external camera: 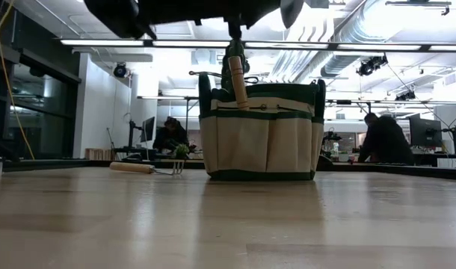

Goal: Pick & Place Garden tools in Gardening bag
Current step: Put the brown trowel into the brown gardening bag

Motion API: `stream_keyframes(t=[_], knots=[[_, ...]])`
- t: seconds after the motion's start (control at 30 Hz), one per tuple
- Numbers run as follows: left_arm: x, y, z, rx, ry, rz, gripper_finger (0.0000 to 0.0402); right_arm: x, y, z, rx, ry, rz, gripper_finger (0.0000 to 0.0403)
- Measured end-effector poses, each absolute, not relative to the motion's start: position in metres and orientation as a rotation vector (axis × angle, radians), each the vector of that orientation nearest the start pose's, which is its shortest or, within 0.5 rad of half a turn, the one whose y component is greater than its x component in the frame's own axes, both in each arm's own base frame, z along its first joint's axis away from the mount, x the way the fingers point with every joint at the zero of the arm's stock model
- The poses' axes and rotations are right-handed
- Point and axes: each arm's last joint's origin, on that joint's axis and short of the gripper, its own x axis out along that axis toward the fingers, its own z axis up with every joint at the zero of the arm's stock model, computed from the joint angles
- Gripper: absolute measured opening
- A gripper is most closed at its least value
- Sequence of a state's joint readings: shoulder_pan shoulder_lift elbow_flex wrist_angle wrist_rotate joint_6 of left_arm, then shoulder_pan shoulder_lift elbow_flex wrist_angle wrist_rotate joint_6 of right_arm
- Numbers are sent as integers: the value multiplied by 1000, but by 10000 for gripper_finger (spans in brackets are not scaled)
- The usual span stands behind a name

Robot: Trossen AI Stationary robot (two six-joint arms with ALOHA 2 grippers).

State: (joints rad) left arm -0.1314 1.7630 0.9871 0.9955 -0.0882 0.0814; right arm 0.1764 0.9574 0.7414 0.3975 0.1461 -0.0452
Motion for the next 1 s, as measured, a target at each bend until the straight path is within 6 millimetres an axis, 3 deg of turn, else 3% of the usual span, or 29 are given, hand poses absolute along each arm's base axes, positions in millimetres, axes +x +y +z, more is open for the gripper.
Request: stream_keyframes(t=[0.47, 0.8, 1.0], knots=[[354, -44, 280, 133, -10, -39, 218, 199, 33, 344, 2, -130, 0, 59], [344, -44, 268, 212, 97, -97, 218, 195, 48, 339, -5, -73, -23, 59], [311, -40, 243, 152, -23, -76, 218, 187, 57, 336, -6, -23, -56, 59]])
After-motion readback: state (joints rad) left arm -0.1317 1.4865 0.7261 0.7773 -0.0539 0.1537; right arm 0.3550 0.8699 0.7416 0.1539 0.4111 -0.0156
